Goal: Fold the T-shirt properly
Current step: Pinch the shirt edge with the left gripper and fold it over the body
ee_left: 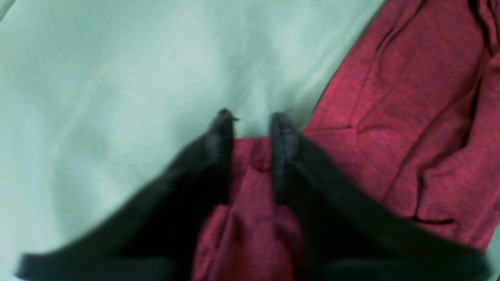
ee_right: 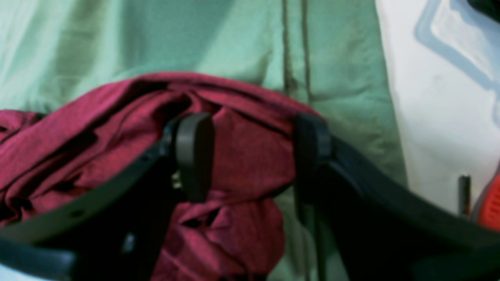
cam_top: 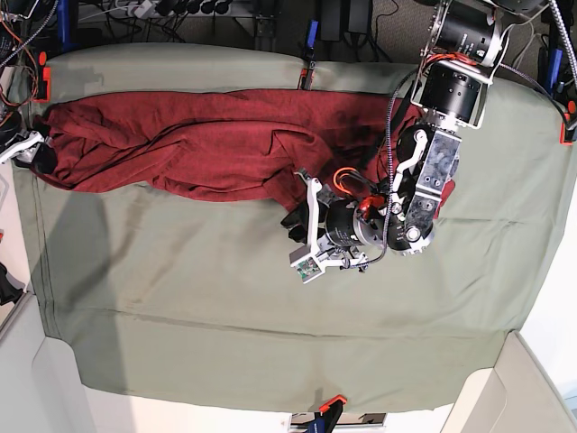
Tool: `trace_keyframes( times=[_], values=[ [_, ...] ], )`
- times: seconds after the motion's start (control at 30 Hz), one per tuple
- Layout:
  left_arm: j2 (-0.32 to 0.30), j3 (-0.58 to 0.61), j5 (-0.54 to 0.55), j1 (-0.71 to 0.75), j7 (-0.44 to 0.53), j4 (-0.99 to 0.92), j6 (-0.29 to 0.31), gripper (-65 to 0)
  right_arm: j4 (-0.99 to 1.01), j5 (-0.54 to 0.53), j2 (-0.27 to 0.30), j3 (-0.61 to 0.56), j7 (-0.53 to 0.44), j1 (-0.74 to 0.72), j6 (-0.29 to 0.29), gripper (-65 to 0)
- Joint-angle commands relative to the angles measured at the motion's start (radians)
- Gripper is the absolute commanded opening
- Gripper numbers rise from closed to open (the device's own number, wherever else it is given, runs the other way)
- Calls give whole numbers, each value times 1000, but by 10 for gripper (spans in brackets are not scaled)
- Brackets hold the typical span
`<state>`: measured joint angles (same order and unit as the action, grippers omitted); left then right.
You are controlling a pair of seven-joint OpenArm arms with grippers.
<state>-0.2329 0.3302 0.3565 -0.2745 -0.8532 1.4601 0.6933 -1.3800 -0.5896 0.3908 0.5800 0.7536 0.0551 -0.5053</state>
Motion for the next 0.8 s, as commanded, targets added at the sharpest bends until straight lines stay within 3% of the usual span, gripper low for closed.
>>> trace_keyframes(
  times=[0.0,0.07,0.23,0.3,0.4,0.43,0.77],
  values=[
    [-3,-3,13,-21,14,27,5,-584,-15,-17,22,7,-17,-10,-7,-321],
    [-3,-3,13,-21,14,39,5,-618,-15,-17,22,7,-17,-10,-7,-321],
    [-3,-3,13,-21,-27,40,5,-612,-15,-17,22,7,-16,-10,-7,-321],
    [-4,-3,13,-21,-35,39,5,-529,-15,-17,21,7,-16,-10,-7,-321],
    [-3,-3,13,-21,-29,31,5,-280,-15,-17,22,7,-16,-10,-7,-321],
    [-3,-3,12,-21,-22,24,5,-249,-15,-17,22,7,-16,-10,-7,-321],
    [-3,-3,-66,-21,68,-97,-16,-248,-15,-17,21,7,-16,-10,-7,-321]
  ],
)
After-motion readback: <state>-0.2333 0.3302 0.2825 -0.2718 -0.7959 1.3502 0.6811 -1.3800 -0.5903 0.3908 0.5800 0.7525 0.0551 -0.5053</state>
